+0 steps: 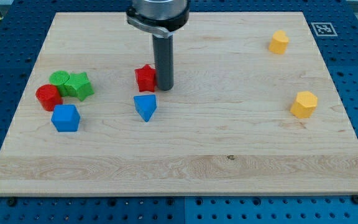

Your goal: Slide the red star close to the group of blocks

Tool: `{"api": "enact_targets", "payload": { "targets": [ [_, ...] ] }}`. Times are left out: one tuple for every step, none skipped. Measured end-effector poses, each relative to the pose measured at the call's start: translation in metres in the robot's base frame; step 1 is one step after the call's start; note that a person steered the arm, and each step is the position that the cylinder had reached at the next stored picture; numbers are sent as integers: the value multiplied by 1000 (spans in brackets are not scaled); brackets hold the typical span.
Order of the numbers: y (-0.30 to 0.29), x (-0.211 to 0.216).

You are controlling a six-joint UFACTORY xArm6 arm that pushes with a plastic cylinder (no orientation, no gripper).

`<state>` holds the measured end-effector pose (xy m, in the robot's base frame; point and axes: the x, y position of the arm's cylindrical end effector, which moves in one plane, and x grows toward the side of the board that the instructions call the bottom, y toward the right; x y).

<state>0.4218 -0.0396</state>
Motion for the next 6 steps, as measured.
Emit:
{"api": "enact_targets", "payload": {
  "targets": [
    [-25,0],
    [-50,0],
    [-80,0],
    [-102,0],
    [-75,28],
    [-23,41]
  ]
}}
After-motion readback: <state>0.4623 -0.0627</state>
